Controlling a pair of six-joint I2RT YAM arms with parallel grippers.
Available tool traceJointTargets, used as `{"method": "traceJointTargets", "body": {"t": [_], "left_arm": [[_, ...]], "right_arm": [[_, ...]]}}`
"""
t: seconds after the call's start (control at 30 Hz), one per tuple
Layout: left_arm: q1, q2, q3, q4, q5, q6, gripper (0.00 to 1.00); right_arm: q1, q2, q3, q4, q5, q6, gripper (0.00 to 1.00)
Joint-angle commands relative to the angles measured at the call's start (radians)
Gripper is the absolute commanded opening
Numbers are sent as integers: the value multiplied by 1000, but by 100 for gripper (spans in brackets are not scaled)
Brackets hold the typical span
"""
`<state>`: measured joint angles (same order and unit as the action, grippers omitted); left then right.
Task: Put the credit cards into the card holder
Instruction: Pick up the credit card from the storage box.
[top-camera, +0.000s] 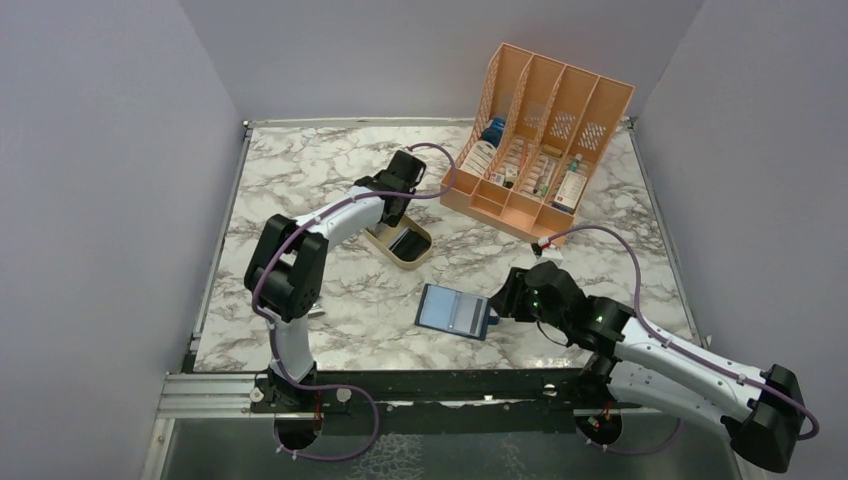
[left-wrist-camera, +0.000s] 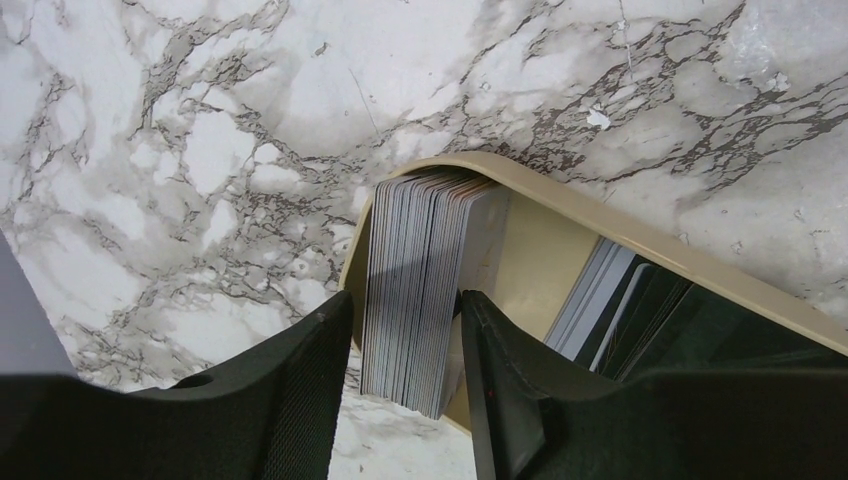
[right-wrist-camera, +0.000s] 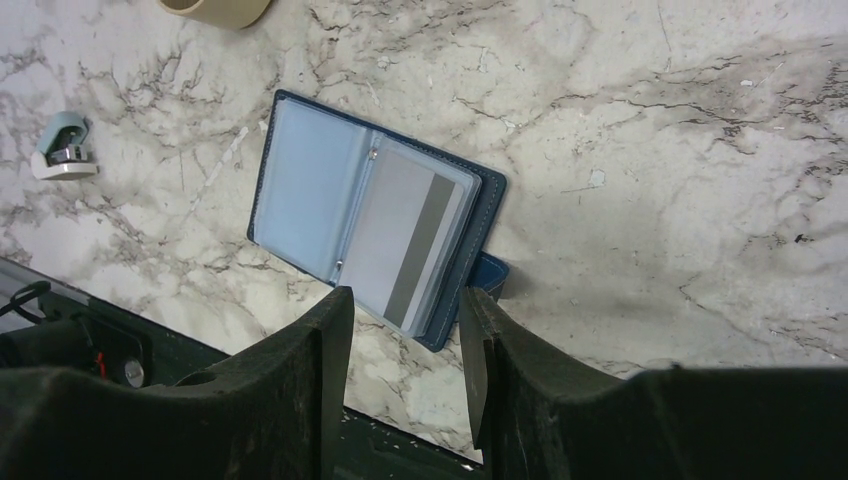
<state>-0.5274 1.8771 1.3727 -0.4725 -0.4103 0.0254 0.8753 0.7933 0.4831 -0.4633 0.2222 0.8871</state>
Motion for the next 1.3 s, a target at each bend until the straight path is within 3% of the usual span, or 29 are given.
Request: {"method": "traceJointTargets", "body": {"t": [0.0, 0.43, 0.77, 1.27], "left_arm": [[1, 11, 1, 10, -38, 16, 44], [-1, 4, 0, 8, -32, 24, 28], [-9, 5, 11, -3, 6, 28, 2], [-46, -100, 82, -102, 35, -24, 0]], "right_arm": [[1, -31, 15, -29, 48, 18, 44], [1, -103, 2, -51, 75, 21, 44], [1, -107, 21, -64, 78, 17, 44], [1, -84, 59, -38, 41, -14, 44]]}}
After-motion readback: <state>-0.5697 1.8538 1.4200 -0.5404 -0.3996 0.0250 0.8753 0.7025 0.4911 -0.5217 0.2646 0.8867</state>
